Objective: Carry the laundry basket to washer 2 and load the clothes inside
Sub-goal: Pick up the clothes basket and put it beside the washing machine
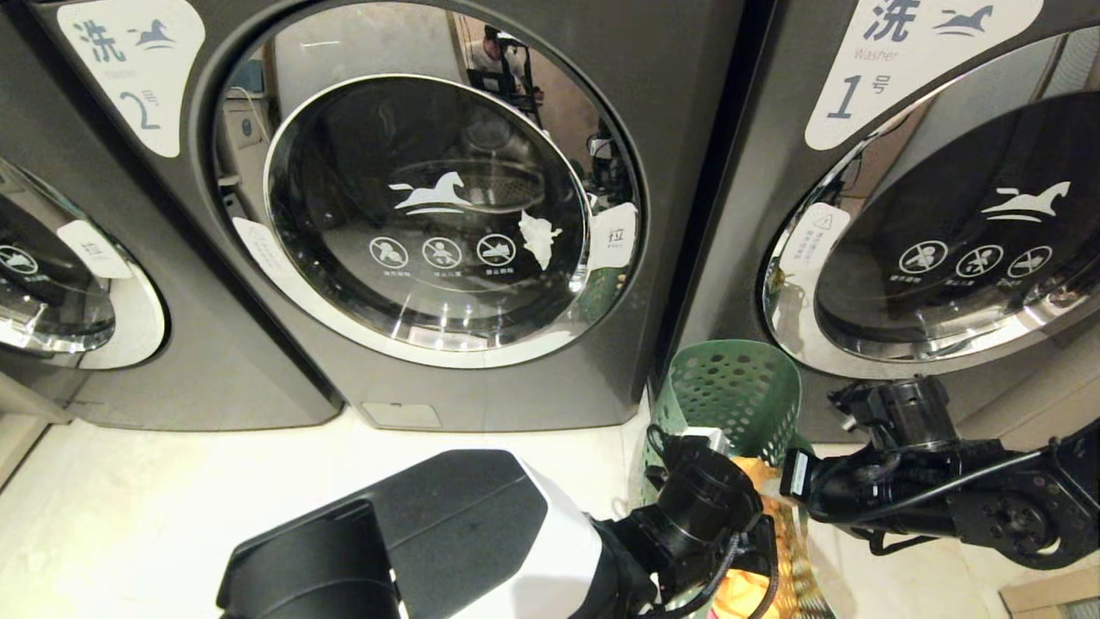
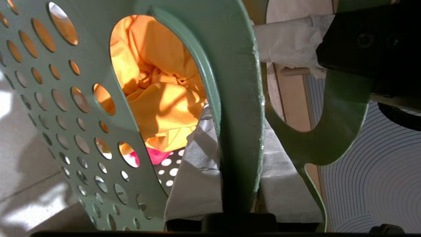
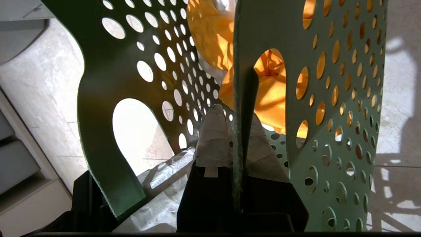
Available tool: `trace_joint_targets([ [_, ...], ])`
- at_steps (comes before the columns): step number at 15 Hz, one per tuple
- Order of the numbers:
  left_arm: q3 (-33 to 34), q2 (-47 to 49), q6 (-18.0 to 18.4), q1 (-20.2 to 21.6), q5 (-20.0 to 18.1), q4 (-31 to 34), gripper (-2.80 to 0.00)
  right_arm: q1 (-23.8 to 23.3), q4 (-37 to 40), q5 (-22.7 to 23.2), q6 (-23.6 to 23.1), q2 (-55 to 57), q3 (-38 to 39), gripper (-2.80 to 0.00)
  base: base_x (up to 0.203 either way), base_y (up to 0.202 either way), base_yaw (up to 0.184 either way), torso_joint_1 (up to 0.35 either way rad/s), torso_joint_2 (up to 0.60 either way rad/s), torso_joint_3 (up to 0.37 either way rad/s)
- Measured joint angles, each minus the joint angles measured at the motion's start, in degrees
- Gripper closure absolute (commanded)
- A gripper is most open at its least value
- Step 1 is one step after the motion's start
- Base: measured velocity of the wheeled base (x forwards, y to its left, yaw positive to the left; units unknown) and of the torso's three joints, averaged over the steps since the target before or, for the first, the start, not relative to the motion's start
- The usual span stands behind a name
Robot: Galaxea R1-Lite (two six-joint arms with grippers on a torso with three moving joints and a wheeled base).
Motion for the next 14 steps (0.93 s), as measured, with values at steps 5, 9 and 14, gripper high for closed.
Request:
trace_joint_targets([
  [5,-3.7,1.7,0.0,0.0,0.0,4.0,0.0,-1.4,-0.3,0.2,0.1,1.8,-0.8,0.0,0.0,0.0,0.0,0.0,0.0,-0.195],
  [9,-4.1,2.4,0.0,0.0,0.0,4.1,0.0,-2.2,-3.0,0.3,0.0,3.5,-0.7,0.0,0.0,0.0,0.0,0.001,0.0,-0.197],
  [14,-7.4,4.0,0.0,0.0,0.9,4.5,0.0,-3.0,-3.0,0.3,0.0,4.5,-1.3,0.0,0.0,0.0,0.0,0.002,0.0,-0.198],
])
